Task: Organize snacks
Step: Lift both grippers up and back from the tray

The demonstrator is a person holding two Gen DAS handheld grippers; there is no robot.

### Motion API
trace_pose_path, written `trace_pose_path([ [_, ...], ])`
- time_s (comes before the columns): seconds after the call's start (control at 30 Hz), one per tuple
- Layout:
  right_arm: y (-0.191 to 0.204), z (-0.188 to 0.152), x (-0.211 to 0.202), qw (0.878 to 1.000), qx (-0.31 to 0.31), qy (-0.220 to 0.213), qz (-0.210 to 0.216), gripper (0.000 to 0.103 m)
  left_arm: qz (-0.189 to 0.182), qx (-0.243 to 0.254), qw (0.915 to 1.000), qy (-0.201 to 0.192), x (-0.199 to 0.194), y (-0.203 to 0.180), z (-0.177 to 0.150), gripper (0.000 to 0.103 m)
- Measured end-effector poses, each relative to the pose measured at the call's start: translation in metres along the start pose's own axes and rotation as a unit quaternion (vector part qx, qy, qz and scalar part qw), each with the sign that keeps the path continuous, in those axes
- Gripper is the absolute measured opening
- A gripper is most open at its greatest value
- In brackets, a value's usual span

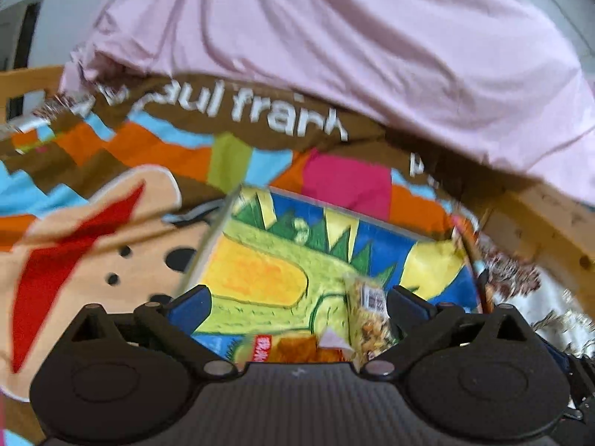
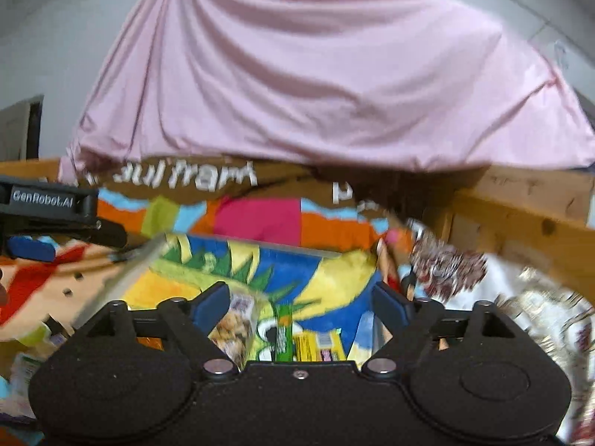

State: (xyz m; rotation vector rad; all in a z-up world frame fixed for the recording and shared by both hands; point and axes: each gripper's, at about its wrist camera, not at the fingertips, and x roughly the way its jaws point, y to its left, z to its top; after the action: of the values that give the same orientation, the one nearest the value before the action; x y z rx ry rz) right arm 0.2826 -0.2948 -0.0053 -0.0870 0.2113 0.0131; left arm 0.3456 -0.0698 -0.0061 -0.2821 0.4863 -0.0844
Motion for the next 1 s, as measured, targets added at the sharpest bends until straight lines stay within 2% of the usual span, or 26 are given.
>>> trace_pose_path([
  [0.1, 0.000, 0.012, -0.028, 1.000, 0.010, -0.024, 0.003, 0.094, 0.000, 0.002, 0.9997, -0.026, -0.030, 0.002, 0.005, 0.102],
  [0.47, 0.022, 0.024, -0.129, 0.996, 0.016, -0.080, 0.026, 0.102, 0.002, 0.045, 0.9958, -0.079, -0.128, 0.013, -0.004, 0.103],
  [0.7, 0.036, 0.007, -0.176, 0.996, 0.025, -0.073, 0.053, 0.102, 0.004, 0.074, 0.9927, -0.095, -0.180, 0.030, -0.021, 0.103],
  [1.0, 0.052, -0.011, -0.207, 0.996, 0.017, -0.048, 0.068, 0.102, 0.006, 0.088, 0.9923, -0.087, -0.215, 0.055, -0.047, 0.103],
])
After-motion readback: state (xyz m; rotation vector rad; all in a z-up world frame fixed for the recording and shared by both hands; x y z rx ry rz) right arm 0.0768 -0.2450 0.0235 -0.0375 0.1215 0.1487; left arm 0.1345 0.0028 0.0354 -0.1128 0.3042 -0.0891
